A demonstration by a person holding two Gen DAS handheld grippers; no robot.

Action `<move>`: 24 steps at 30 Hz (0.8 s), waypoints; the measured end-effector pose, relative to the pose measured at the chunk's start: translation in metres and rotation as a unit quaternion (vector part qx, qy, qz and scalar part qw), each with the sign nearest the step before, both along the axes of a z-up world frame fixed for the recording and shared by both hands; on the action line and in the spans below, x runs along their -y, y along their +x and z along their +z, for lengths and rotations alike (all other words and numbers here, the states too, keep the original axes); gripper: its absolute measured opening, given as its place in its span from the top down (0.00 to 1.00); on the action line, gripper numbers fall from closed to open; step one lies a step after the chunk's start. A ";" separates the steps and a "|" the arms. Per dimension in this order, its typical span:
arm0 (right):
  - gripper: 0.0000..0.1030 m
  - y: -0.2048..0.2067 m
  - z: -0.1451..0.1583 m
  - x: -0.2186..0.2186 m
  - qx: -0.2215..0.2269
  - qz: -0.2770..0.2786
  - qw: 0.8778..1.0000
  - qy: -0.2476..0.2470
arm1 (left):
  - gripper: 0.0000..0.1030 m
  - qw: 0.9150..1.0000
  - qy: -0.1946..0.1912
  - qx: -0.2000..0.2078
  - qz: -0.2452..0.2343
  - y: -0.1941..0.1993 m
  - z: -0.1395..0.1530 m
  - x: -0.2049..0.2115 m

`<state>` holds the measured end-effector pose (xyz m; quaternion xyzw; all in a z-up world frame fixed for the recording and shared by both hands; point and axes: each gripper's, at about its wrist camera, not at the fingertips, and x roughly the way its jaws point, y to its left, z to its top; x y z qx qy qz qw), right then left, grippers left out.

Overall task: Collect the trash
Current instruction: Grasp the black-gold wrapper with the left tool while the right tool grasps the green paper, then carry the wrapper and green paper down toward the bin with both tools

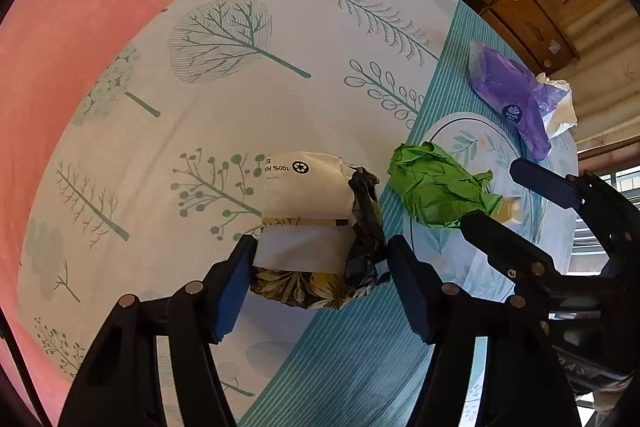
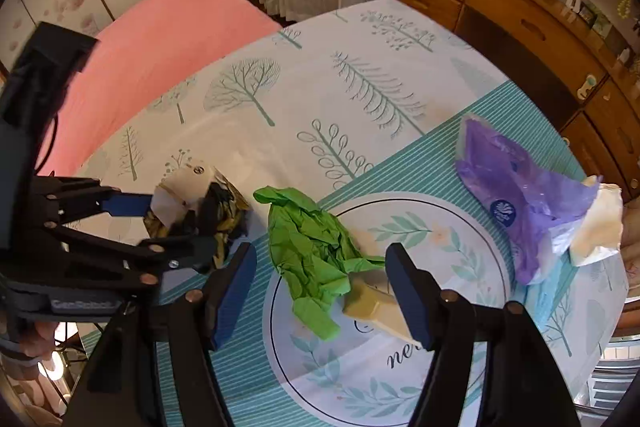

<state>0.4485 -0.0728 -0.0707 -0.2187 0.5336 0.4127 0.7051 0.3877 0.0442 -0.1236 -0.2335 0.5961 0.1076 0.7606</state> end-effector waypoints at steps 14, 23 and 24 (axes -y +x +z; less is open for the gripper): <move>0.67 -0.017 -0.037 -0.031 0.030 0.041 0.996 -0.073 | 0.38 0.999 0.034 0.007 0.037 -0.063 0.029 -0.023; 0.68 -0.048 0.002 -0.015 -0.018 -0.002 1.000 -0.020 | 0.38 0.998 0.039 0.043 0.031 -0.105 0.065 -0.022; 0.68 -0.053 0.006 -0.013 -0.027 -0.011 1.000 -0.011 | 0.38 0.998 0.041 0.048 0.028 -0.111 0.070 -0.021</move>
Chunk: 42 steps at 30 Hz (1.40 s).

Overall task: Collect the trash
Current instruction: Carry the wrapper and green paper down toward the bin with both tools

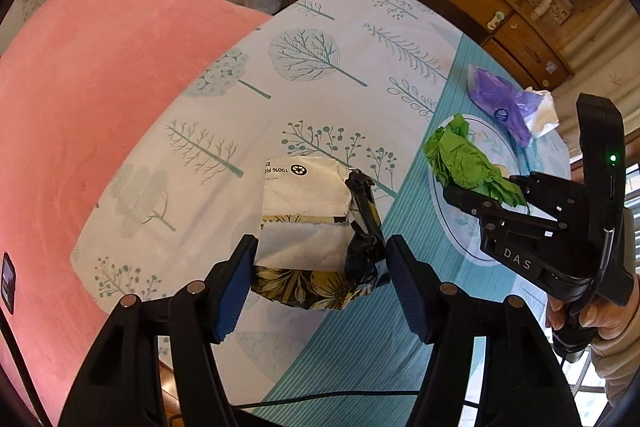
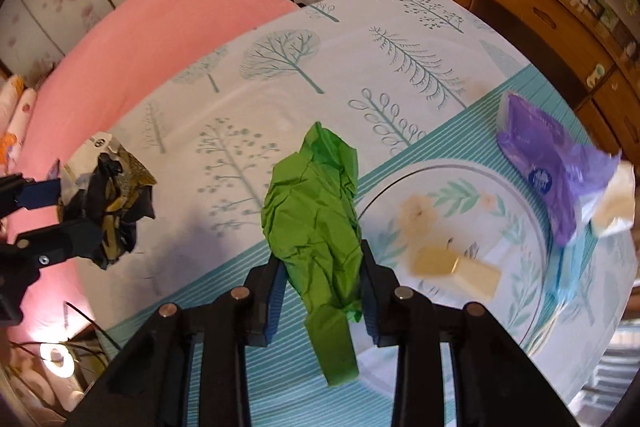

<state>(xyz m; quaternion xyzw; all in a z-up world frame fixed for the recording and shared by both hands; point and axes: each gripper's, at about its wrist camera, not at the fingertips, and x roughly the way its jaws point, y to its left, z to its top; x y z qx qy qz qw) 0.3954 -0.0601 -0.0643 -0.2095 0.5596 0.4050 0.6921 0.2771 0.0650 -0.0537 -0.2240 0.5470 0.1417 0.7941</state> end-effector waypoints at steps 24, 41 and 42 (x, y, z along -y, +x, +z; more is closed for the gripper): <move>0.69 -0.231 0.058 0.037 -0.041 -0.332 0.942 0.022 | 0.38 0.976 0.001 0.087 -0.201 -0.177 0.031 -0.045; 0.69 -0.355 0.011 0.042 -0.099 -0.363 0.926 -0.029 | 0.38 0.967 -0.043 0.023 -0.251 -0.263 -0.039 -0.022; 0.69 -0.362 0.004 0.043 -0.102 -0.361 0.926 -0.031 | 0.38 0.966 -0.046 0.020 -0.253 -0.266 -0.045 -0.018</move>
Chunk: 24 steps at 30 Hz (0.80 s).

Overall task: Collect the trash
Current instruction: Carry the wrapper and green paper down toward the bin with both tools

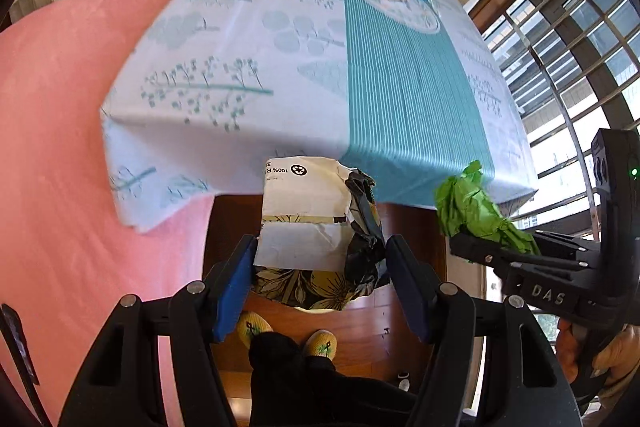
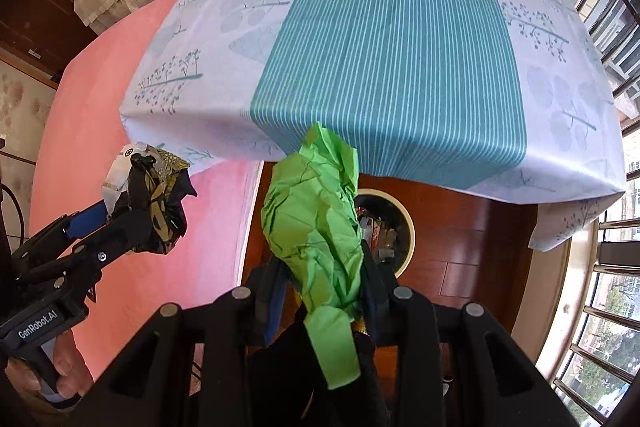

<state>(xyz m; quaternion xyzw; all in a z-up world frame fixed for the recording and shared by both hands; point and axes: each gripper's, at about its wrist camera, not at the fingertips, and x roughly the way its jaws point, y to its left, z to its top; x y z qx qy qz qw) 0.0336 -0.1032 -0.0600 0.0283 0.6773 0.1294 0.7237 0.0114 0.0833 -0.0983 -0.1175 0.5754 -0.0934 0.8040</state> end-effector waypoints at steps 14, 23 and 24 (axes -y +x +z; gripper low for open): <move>0.68 -0.043 -0.146 0.046 -0.059 -0.071 0.996 0.020 | 0.38 0.997 -0.018 -0.079 -0.015 -0.013 -0.148 0.057; 0.65 -0.039 -0.273 0.065 -0.093 -0.107 0.989 0.034 | 0.37 0.994 -0.023 -0.101 -0.035 0.002 -0.259 0.082; 0.65 -0.036 -0.282 0.066 -0.095 -0.110 0.989 0.038 | 0.37 0.994 -0.026 -0.102 -0.034 0.004 -0.270 0.084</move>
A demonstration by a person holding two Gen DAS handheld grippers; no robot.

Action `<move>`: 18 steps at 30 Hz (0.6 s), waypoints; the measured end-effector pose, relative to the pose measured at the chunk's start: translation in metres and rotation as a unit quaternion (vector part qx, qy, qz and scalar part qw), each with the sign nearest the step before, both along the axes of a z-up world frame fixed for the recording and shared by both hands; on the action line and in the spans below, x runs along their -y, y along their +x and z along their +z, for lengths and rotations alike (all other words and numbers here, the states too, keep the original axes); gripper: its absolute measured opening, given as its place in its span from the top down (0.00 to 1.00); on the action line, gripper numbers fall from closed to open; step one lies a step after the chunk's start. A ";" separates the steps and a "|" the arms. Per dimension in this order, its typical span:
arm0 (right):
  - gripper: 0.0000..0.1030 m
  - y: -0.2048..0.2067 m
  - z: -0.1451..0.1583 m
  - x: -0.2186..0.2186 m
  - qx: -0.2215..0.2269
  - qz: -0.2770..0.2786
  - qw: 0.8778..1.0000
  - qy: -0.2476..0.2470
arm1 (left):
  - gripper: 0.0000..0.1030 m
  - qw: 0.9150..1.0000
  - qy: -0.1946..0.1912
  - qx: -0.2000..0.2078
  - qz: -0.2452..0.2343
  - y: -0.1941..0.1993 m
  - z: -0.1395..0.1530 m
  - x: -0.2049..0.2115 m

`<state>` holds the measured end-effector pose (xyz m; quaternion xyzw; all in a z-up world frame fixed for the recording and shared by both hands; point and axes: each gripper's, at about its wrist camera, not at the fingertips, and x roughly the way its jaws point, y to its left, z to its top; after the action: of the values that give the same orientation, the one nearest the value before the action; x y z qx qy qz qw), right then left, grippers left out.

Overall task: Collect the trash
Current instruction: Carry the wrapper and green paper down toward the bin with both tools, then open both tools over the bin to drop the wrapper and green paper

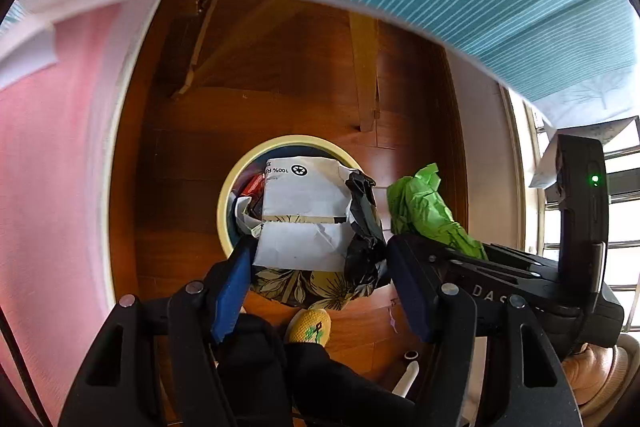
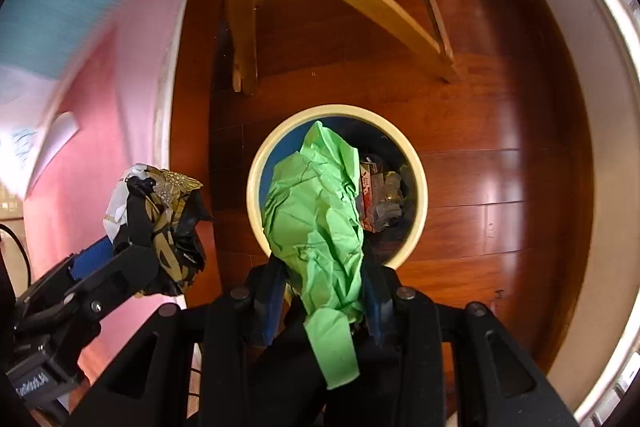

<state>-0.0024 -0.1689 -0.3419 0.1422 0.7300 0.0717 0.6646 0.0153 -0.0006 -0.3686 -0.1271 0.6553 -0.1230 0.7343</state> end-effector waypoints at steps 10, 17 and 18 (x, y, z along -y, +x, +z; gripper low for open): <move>0.35 0.000 -0.050 0.005 -0.013 -0.051 0.998 0.041 | 0.03 0.999 0.006 -0.028 0.025 0.003 -0.057 -0.011; 0.35 -0.003 -0.020 0.003 -0.003 -0.034 0.999 0.027 | 0.03 0.999 0.012 -0.002 0.042 -0.004 -0.021 -0.023; 0.35 -0.003 -0.011 0.002 -0.001 -0.029 0.999 0.024 | 0.03 0.999 0.013 0.004 0.044 -0.005 -0.012 -0.024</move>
<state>-0.0058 -0.1711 -0.3533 0.1796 0.7242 0.0700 0.6621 0.0104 0.0239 -0.3803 -0.1455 0.6479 -0.0824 0.7431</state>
